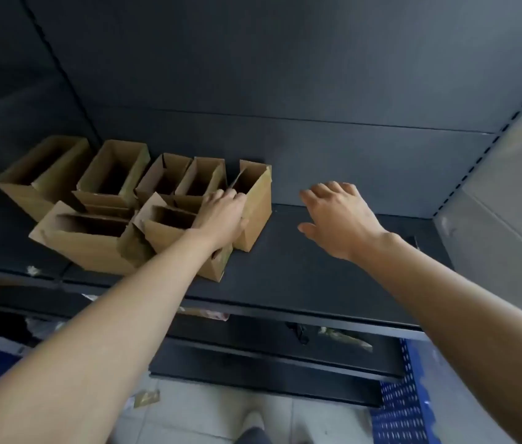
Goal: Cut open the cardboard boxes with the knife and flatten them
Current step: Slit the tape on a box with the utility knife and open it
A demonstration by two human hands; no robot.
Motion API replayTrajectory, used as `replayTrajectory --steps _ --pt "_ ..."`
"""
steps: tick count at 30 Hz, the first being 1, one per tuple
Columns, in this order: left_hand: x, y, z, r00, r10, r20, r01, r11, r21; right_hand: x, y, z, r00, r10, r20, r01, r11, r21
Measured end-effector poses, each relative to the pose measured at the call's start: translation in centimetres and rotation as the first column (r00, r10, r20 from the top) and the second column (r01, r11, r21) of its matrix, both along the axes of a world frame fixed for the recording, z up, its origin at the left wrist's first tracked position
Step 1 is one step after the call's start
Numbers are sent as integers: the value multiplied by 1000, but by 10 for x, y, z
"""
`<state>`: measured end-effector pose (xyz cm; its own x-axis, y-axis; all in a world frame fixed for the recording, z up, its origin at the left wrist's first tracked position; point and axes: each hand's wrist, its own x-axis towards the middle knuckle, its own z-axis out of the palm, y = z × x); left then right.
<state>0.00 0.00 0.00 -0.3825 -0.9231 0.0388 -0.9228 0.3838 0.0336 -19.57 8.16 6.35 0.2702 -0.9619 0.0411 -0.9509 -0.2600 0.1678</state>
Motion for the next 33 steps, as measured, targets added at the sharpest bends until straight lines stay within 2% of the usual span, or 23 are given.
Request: replayTrajectory --steps 6,12,15,19,20,22,26,28,31,32,33 --pt "-11 -39 -11 995 88 -52 -76 977 200 -4 -20 -14 994 -92 57 93 996 -5" --pt "-21 -56 -18 947 194 -255 -132 962 240 -9 -31 -29 976 -187 110 184 982 39" --pt "-27 -62 -8 871 252 -422 -141 951 276 -17 -35 -32 958 -235 165 226 971 71" --pt "-34 -64 10 675 302 -673 -77 937 342 -33 -39 -34 877 -357 320 329 934 140" --pt "-37 -62 14 621 316 -717 -58 931 361 -39 -41 -36 826 -403 394 365 915 170" --pt "-44 -59 18 537 367 -760 -22 906 422 -52 -42 -37 665 -498 557 415 866 280" --pt "-60 -54 20 321 568 -758 79 782 619 -86 -41 -37 235 -618 750 391 766 509" --pt "-70 -46 18 219 681 -699 171 678 715 -106 -38 -37 4 -654 757 309 720 621" --pt "-83 -32 9 178 790 -587 266 536 801 -128 -34 -43 -288 -687 667 100 671 735" --pt "-88 -28 4 178 808 -562 274 508 817 -133 -32 -44 -360 -688 629 36 664 747" --pt "-93 -25 -3 195 812 -549 272 493 826 -137 -31 -45 -388 -691 610 1 661 750"
